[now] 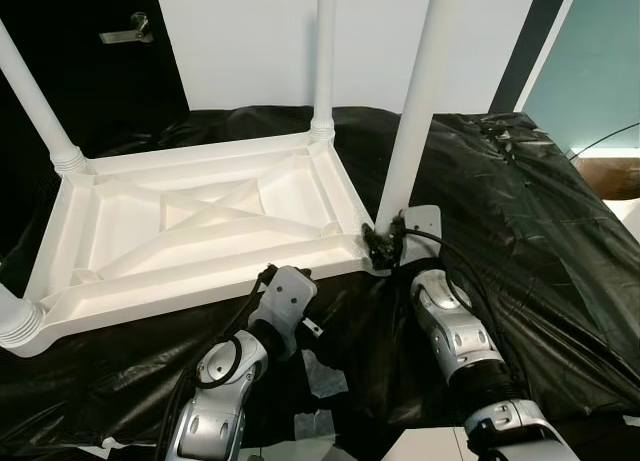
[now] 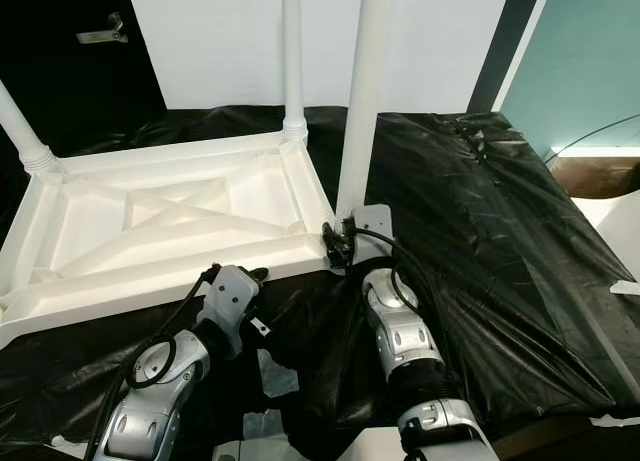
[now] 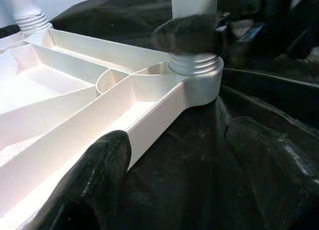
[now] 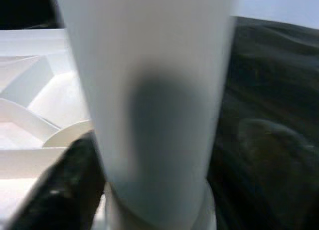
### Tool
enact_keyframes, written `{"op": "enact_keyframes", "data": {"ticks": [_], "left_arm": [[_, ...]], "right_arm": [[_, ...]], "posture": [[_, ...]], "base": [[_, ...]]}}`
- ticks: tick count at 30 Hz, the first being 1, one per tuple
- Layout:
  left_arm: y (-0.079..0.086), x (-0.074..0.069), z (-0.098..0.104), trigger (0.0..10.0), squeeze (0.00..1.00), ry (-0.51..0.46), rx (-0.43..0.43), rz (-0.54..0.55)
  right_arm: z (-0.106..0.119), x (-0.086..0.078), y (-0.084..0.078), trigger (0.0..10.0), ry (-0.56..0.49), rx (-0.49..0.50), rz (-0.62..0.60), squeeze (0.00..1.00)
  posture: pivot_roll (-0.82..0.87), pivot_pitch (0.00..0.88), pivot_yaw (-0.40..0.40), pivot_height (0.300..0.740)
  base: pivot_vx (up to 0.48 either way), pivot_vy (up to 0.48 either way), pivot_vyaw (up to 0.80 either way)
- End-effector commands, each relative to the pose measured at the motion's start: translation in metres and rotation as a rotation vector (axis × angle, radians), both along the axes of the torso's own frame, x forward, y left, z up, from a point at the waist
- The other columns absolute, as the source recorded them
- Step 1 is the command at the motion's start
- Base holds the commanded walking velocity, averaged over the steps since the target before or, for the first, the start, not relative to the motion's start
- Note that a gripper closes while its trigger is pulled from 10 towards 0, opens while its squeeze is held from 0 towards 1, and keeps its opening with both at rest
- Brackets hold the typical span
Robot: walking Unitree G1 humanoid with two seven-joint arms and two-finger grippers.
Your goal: Building children table
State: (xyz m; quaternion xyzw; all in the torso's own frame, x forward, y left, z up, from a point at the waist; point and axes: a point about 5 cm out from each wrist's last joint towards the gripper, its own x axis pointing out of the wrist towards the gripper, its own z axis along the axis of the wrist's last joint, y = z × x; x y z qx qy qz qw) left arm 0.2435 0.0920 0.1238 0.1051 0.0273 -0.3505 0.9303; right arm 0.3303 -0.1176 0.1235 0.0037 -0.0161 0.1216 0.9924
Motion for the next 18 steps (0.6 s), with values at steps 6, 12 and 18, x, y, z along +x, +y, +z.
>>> {"op": "enact_keyframes", "data": {"ticks": [6,12,18], "left_arm": [[0.004,0.005,0.003,10.0,0.00,-0.023,-0.007,0.109],[0.004,0.006,0.003,10.0,0.00,-0.027,-0.009,0.113],[0.006,0.006,0.003,10.0,0.00,-0.030,-0.006,0.121]], "right_arm": [[0.002,0.003,-0.019,10.0,-0.009,-0.004,0.176,0.00],[0.005,0.011,-0.022,10.0,-0.008,-0.074,0.415,0.00],[0.010,0.020,-0.014,10.0,0.010,-0.150,0.545,0.00]], "posture": [[0.15,0.004,-0.065,0.740],[0.16,0.000,-0.065,0.740],[0.17,0.000,-0.066,0.740]], "base": [[0.000,0.000,0.00],[0.000,0.000,0.00],[0.000,0.000,0.00]]}}
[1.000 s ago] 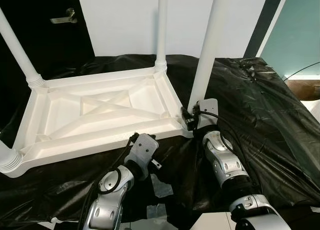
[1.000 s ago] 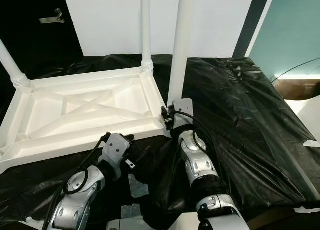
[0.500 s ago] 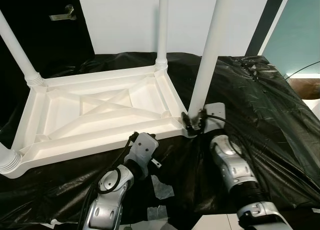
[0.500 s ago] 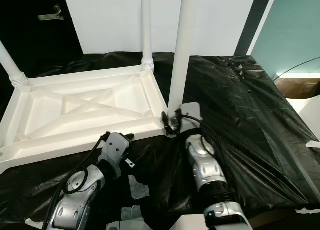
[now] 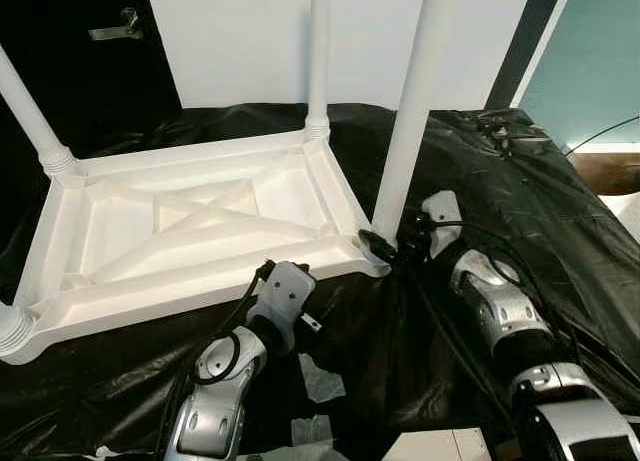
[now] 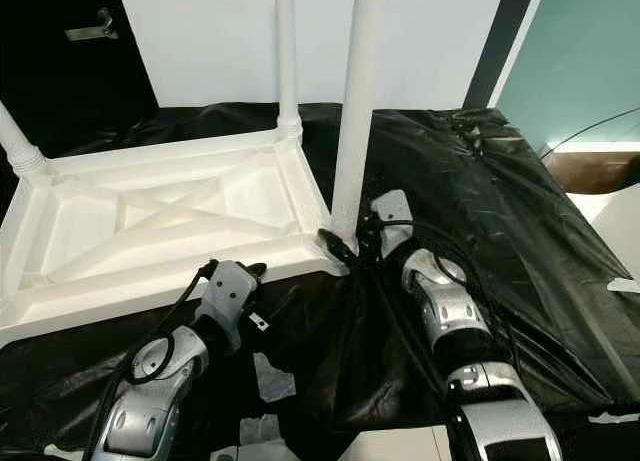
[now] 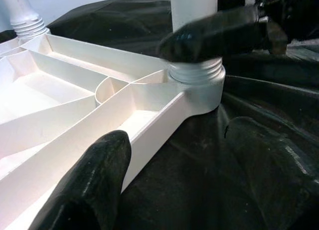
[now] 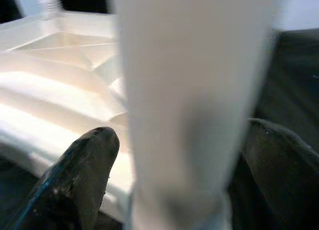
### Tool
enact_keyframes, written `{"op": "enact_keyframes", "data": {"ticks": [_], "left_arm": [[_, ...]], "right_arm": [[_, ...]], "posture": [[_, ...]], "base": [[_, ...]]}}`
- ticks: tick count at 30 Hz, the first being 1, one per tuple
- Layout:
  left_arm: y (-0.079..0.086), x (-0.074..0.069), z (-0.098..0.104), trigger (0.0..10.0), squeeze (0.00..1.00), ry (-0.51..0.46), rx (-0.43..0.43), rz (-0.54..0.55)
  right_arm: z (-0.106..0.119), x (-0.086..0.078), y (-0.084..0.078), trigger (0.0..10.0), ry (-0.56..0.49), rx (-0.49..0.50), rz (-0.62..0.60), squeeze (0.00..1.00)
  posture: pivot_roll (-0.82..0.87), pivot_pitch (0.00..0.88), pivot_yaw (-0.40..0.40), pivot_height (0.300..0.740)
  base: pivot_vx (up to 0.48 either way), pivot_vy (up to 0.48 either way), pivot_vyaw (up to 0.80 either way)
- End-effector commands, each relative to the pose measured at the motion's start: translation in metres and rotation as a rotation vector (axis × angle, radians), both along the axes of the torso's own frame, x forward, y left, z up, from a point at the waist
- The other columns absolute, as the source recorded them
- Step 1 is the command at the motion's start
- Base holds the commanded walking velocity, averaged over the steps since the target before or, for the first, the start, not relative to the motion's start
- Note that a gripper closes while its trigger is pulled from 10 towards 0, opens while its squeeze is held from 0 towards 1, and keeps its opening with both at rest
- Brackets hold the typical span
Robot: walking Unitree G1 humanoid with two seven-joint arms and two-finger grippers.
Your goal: Building children table
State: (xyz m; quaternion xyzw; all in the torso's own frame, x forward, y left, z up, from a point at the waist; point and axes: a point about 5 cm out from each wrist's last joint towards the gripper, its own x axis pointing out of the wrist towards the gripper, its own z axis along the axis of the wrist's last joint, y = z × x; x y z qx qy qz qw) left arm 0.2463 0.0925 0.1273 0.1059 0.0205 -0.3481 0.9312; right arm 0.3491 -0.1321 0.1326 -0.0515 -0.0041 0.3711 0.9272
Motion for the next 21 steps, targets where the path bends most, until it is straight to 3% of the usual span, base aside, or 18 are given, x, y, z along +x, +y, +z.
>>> {"op": "enact_keyframes", "data": {"ticks": [1,6,7,8,9,10,21], "left_arm": [[0.006,0.003,0.000,10.0,0.00,-0.017,-0.003,0.119],[0.006,0.003,0.000,10.0,0.00,-0.019,-0.004,0.123],[0.006,0.003,0.000,10.0,0.00,-0.020,-0.004,0.124],[0.006,0.003,0.000,10.0,0.00,-0.020,-0.005,0.126],[0.006,0.003,0.000,10.0,0.00,-0.020,-0.005,0.126],[0.006,0.003,0.000,10.0,0.00,-0.020,-0.004,0.128],[0.004,0.001,-0.001,10.0,0.00,-0.014,-0.008,0.123]], "right_arm": [[0.001,0.004,0.003,10.0,0.001,-0.051,0.057,0.00],[0.002,0.007,0.006,9.6,0.008,-0.091,0.112,0.00],[0.002,0.009,0.006,4.5,0.009,-0.103,0.128,0.00],[0.003,0.010,0.006,2.0,0.012,-0.111,0.140,0.00],[0.003,0.010,0.006,2.0,0.012,-0.111,0.140,0.00],[0.002,0.010,0.005,0.0,0.014,-0.117,0.150,0.00],[-0.004,0.007,-0.006,0.0,0.061,-0.089,0.156,0.00]], "posture": [[0.17,0.000,-0.065,0.740],[0.18,0.000,-0.066,0.740],[0.18,0.000,-0.069,0.740],[0.18,0.000,-0.069,0.740],[0.18,0.000,-0.069,0.740],[0.19,0.000,-0.073,0.740],[0.18,0.000,-0.070,0.740]], "base": [[0.000,0.000,0.00],[0.000,0.000,0.00],[0.000,0.000,0.00],[0.000,0.000,0.00],[0.000,0.000,0.00],[0.000,0.000,0.00],[0.000,0.000,0.00]]}}
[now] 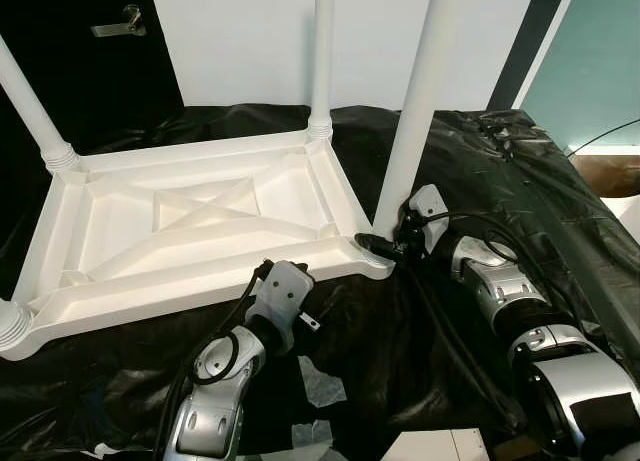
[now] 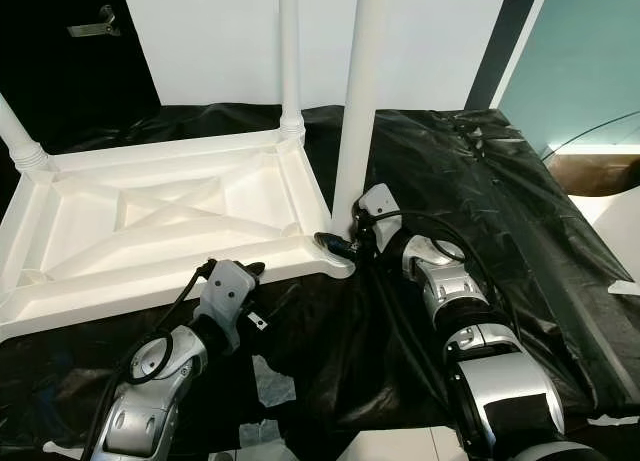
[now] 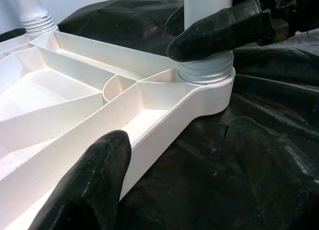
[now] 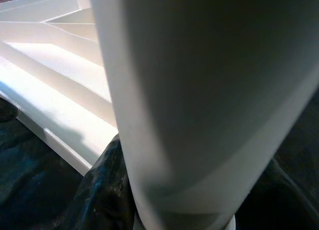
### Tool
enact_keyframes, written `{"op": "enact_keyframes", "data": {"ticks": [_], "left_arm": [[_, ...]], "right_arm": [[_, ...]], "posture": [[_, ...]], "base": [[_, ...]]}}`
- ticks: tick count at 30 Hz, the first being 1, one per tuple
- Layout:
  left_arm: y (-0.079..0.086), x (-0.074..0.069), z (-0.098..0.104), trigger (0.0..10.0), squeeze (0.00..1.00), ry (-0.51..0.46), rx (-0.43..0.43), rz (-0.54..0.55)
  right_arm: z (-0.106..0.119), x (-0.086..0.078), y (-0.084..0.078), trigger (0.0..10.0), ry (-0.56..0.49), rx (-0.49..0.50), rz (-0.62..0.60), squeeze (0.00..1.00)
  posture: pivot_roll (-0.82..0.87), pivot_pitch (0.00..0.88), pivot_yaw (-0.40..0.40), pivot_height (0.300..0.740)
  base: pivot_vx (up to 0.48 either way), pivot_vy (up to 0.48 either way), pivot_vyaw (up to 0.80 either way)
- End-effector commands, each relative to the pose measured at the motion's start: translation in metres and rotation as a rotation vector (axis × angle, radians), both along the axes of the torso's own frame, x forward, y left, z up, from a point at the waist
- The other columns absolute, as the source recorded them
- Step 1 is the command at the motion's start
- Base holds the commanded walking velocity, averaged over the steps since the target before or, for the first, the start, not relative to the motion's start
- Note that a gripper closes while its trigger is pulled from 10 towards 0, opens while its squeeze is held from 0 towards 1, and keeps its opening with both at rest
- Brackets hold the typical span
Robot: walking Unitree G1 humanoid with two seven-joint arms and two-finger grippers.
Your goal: Building children table
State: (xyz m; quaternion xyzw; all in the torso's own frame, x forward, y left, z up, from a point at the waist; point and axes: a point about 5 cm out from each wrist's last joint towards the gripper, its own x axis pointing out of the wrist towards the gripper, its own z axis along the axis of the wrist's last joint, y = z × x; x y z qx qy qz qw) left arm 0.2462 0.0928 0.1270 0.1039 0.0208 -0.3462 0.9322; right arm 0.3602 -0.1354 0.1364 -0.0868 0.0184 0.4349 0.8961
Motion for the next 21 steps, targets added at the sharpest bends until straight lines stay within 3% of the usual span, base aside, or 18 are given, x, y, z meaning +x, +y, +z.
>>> {"op": "enact_keyframes", "data": {"ticks": [1,2,3,13,17,21], "left_arm": [[0.004,0.001,-0.001,10.0,0.00,-0.015,-0.004,0.119],[0.003,0.001,-0.001,10.0,0.00,-0.013,-0.004,0.116],[0.002,0.000,-0.001,10.0,0.00,-0.012,-0.005,0.113],[-0.001,-0.003,-0.003,10.0,0.00,0.004,-0.001,0.083],[-0.002,-0.004,-0.004,10.0,0.00,0.009,0.000,0.070],[-0.002,-0.005,-0.004,10.0,0.00,0.012,0.000,0.066]], "right_arm": [[-0.008,-0.004,-0.002,0.0,0.039,-0.005,0.016,0.00],[-0.010,-0.006,-0.003,0.0,0.050,0.017,0.005,0.00],[-0.012,-0.007,-0.002,10.0,0.057,0.031,-0.016,0.00],[-0.027,-0.024,0.021,10.0,0.068,0.074,-0.173,0.00],[-0.035,-0.028,0.024,10.0,0.088,0.078,-0.417,0.00],[-0.042,-0.032,0.023,10.0,0.108,0.042,-0.537,0.00]], "posture": [[0.18,0.000,-0.070,0.740],[0.18,0.000,-0.070,0.740],[0.17,0.000,-0.063,0.740],[0.15,0.000,-0.049,0.740],[0.15,0.000,-0.044,0.740],[0.15,0.000,-0.050,0.740]], "base": [[0.000,0.000,0.00],[0.000,0.000,0.00],[0.000,0.000,0.00],[0.000,0.000,0.00],[0.000,0.000,0.00],[0.000,0.000,0.00]]}}
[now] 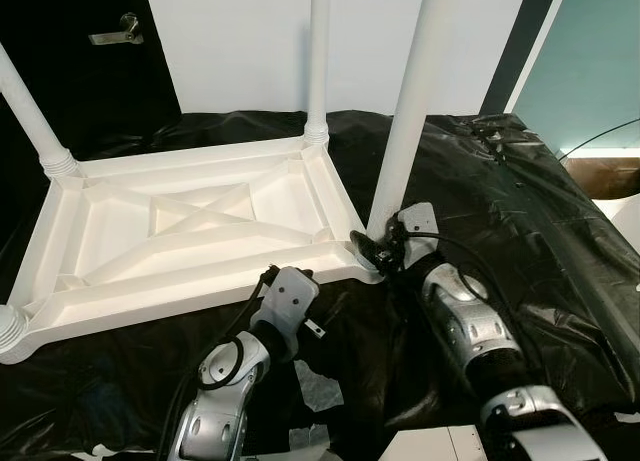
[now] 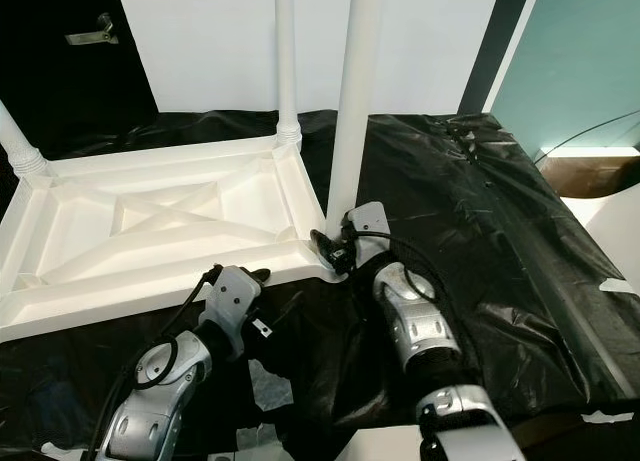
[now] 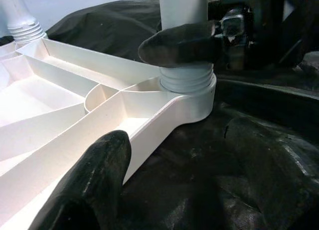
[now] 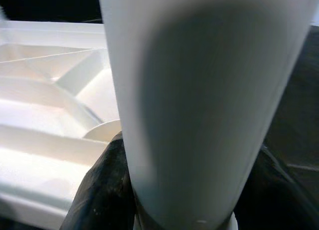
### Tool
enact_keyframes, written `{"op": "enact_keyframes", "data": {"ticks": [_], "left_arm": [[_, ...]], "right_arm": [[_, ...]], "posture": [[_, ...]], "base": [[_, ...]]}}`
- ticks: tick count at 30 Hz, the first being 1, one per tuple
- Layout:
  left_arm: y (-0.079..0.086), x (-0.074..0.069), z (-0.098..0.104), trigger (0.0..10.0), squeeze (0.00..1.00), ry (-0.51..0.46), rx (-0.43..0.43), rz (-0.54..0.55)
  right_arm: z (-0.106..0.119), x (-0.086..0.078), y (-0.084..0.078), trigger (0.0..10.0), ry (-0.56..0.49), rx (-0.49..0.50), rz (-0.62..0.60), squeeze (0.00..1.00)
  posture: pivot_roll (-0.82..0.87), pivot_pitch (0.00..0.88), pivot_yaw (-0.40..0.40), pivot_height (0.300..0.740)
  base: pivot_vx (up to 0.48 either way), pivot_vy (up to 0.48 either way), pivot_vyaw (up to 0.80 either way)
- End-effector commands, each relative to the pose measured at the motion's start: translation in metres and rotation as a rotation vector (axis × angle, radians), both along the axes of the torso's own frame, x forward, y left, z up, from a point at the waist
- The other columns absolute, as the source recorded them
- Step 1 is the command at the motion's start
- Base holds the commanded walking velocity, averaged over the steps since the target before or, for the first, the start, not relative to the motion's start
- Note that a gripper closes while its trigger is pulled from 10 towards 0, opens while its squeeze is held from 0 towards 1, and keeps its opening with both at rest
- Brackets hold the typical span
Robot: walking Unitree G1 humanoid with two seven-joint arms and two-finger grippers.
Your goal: Building children table
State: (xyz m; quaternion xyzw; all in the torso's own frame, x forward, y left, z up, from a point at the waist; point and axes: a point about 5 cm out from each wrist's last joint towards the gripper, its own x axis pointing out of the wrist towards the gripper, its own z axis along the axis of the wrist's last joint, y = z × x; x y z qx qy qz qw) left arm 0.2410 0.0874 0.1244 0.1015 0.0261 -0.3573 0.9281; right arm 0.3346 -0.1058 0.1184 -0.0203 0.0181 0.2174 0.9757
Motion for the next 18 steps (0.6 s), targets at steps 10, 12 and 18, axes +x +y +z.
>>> {"op": "enact_keyframes", "data": {"ticks": [10,12,18], "left_arm": [[0.002,0.000,-0.002,10.0,0.00,0.001,-0.005,0.090],[0.001,0.000,-0.002,10.0,0.00,0.001,-0.006,0.090],[-0.001,0.002,-0.001,10.0,0.00,-0.003,-0.008,0.091]], "right_arm": [[-0.022,-0.020,-0.008,10.0,0.116,-0.010,-0.219,0.00],[-0.020,-0.020,-0.007,10.0,0.114,-0.006,-0.225,0.00],[-0.009,-0.016,-0.012,10.0,0.052,-0.022,-0.208,0.46]], "posture": [[0.15,0.000,-0.062,0.740],[0.15,0.000,-0.062,0.740],[0.14,0.000,-0.064,0.740]], "base": [[0.000,0.000,0.00],[0.000,0.000,0.00],[0.000,0.000,0.00]]}}
